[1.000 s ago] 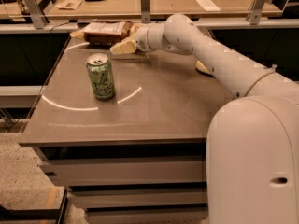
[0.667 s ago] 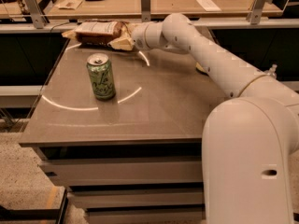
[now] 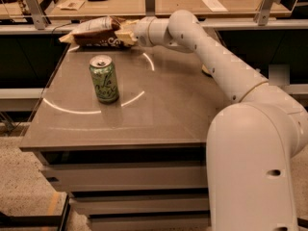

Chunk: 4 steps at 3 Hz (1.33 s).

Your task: Move brown chip bag near green can

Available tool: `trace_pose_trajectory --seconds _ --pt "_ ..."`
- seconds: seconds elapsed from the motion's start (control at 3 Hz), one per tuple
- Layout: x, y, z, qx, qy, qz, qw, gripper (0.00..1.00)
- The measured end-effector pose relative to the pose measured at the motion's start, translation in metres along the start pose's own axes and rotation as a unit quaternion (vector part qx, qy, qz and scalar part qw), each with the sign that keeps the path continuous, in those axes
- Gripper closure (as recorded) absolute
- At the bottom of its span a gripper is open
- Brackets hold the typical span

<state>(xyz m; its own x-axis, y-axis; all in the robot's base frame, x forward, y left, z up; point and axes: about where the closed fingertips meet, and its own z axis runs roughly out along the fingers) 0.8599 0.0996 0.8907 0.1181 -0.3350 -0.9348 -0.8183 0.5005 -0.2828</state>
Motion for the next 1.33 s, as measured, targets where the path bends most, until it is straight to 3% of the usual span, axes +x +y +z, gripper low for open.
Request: trace_pose_trajectory --seconds 0.33,1.0,1.33 --pt "-0.002 -0.001 -0.016 -0.013 0.003 0.001 0.9999 1.0" --pt "-0.008 0.011 -0.097 -0.046 0.035 0.016 0.9982 1.0" --pt "-0.02 0.035 -0.154 -0.042 0.03 0.038 0.9979 1.0"
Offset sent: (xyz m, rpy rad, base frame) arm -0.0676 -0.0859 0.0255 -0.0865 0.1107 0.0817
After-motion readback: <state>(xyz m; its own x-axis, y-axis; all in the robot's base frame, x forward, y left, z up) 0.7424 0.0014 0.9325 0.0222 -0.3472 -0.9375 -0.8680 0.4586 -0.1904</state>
